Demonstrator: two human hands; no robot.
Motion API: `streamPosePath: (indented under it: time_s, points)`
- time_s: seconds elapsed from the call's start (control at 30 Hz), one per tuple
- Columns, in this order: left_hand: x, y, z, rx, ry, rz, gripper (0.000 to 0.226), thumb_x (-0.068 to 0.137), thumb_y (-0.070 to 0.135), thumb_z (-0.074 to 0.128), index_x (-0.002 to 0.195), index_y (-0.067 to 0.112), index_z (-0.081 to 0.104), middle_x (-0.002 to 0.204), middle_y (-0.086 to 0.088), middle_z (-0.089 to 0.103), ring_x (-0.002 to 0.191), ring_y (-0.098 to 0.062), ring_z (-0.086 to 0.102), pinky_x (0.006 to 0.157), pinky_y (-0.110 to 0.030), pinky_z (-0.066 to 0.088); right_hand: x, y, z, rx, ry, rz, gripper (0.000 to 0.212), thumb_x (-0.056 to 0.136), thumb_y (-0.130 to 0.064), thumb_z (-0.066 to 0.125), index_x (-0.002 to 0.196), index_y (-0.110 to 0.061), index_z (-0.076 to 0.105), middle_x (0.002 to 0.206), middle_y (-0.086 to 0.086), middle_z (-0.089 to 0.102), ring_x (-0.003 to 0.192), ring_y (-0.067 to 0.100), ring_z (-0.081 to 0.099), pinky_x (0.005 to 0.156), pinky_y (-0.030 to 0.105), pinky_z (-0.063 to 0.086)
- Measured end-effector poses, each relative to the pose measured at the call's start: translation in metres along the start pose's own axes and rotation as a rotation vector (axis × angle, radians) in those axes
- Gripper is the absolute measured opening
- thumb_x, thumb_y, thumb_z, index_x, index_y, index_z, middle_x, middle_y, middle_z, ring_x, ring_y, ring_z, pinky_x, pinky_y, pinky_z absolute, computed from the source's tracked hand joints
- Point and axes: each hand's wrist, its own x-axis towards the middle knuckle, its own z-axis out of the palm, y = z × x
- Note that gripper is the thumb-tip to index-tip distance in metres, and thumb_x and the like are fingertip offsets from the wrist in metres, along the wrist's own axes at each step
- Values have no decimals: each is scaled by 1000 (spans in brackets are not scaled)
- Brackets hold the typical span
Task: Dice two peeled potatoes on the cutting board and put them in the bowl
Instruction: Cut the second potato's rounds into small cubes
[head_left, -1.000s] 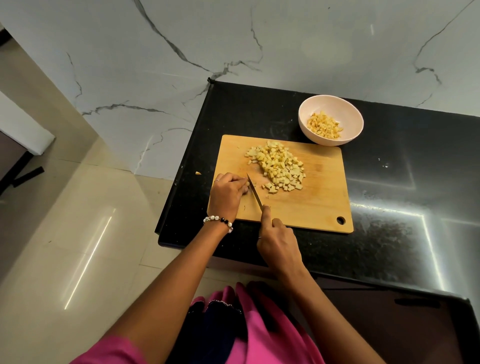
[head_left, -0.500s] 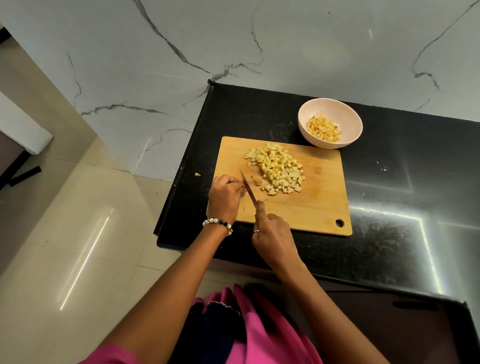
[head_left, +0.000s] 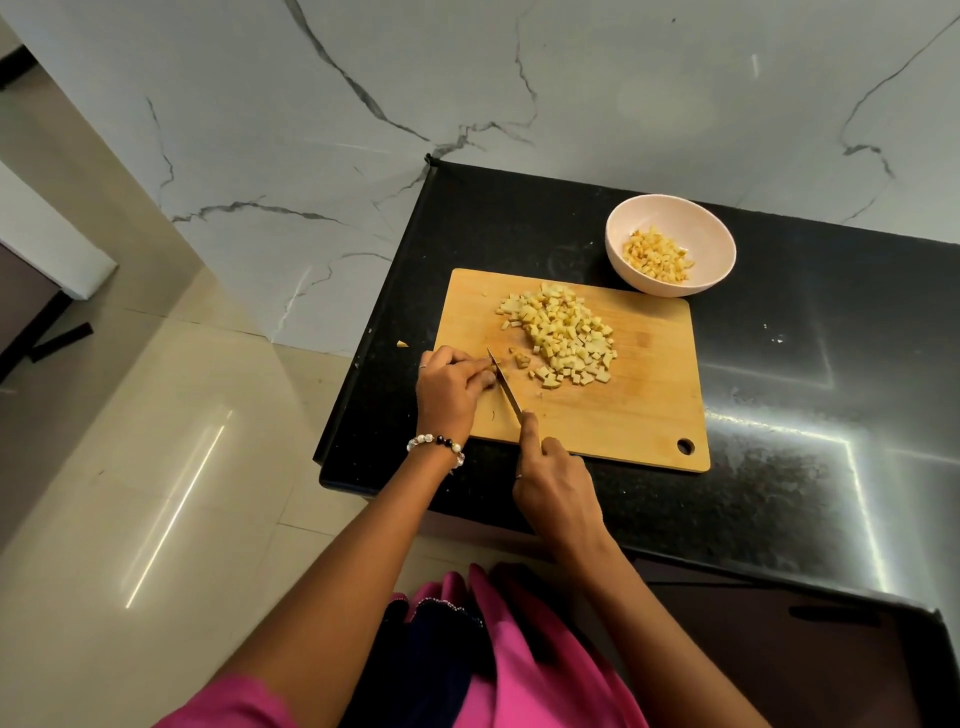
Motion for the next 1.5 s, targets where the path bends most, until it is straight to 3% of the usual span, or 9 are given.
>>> streamPosePath:
  time_s: [0.13,0.43,0.6,0.87,1.0,1.1,1.23,1.3,1.5]
  points:
    - [1,-1,-6,-78,-38,-49,27,71,16,79,97,8,75,89,-6,65,89,-22,52,77,-29,45,14,9,-6,153,37,-1,57,94,-6,39,148,1,20,94,25,60,71,39,56,57,36,33]
    - [-2,-3,-6,-82,9,-74,23,72,13,79,93,5,75,93,-8,68,92,-23,57,77,-25,43,9,-7,-15,186,29,-70,57,96,-8,35,149,-4,15,95,19,60,77,34,54,60,34,27]
    - [-1,0,-7,-80,13,-79,22,72,12,79,91,3,75,94,-9,68,92,-24,58,77,-25,44,14,-11,-14,115,16,-57,59,94,-5,35,149,-1,14,98,22,59,75,36,56,59,35,29]
    - [-1,-2,-3,-72,35,-78,19,71,15,80,87,6,76,88,-7,68,88,-24,58,75,-36,52,18,-21,-3,77,-23,-87,57,87,2,45,141,11,28,81,26,60,52,33,53,48,33,30]
    - [-1,-3,-4,-77,43,-73,19,70,15,81,86,6,76,87,-6,68,87,-24,59,74,-34,52,-5,-14,0,-16,-37,-39,67,74,6,62,136,11,38,76,23,60,45,34,53,42,30,25]
    - [-1,-1,-5,-89,29,-79,19,71,16,80,87,7,76,87,-6,68,88,-23,59,75,-33,50,-5,-9,0,74,-77,-31,63,93,-2,36,150,-1,8,109,23,56,79,38,60,58,35,34]
    - [0,-1,-8,-90,-4,-92,23,69,16,81,91,7,76,92,-5,67,92,-22,59,80,-35,51,12,-2,-4,71,-8,21,60,96,-8,31,150,-4,7,110,21,57,83,36,58,62,36,37]
    - [0,-3,-9,-99,-33,-92,28,69,15,81,95,6,75,96,-5,66,95,-20,59,82,-32,52,16,6,-7,113,1,54,59,96,-9,33,150,-4,10,106,21,58,83,37,57,64,37,37]
    - [0,-5,-13,-137,-28,-122,29,72,10,80,99,2,73,104,-6,65,94,-9,56,73,-2,38,15,-1,-16,229,30,-54,56,96,-9,37,149,-4,20,99,21,61,81,37,55,63,34,31]
